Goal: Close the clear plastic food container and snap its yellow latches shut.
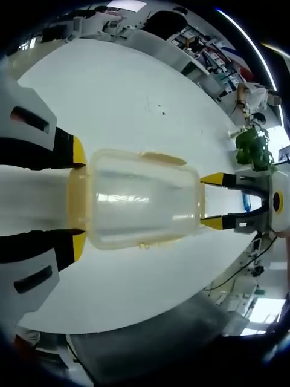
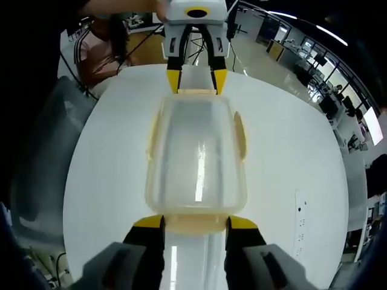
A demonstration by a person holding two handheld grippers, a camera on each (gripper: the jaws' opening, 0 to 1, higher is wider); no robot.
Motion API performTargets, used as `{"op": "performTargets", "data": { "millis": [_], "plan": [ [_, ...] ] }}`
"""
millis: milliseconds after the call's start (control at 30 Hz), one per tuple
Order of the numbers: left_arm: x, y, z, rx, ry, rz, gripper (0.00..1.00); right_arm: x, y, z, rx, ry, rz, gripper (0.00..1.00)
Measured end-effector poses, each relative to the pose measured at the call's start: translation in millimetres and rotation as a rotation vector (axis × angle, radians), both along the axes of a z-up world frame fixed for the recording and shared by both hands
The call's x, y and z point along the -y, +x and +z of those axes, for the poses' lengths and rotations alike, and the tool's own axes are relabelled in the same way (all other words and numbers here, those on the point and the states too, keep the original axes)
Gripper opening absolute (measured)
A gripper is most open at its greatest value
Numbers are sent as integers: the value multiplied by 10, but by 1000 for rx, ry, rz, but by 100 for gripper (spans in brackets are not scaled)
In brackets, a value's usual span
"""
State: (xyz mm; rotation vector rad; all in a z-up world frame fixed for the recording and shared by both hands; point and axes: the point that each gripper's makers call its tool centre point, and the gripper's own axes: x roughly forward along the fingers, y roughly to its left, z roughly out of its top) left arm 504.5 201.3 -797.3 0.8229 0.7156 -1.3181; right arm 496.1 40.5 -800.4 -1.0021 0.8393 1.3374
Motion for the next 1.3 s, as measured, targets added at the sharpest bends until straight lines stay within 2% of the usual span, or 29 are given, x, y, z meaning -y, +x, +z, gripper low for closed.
{"op": "performTargets", "data": {
  "millis": [633,1300],
  "plan": [
    [528,-32,70,16,-15,-32,35,526,-82,61,3,-20,-38,36],
    [844,-40,129,24,-24,-49,35,837,-118,118,17,-27,-54,36]
  ]
}}
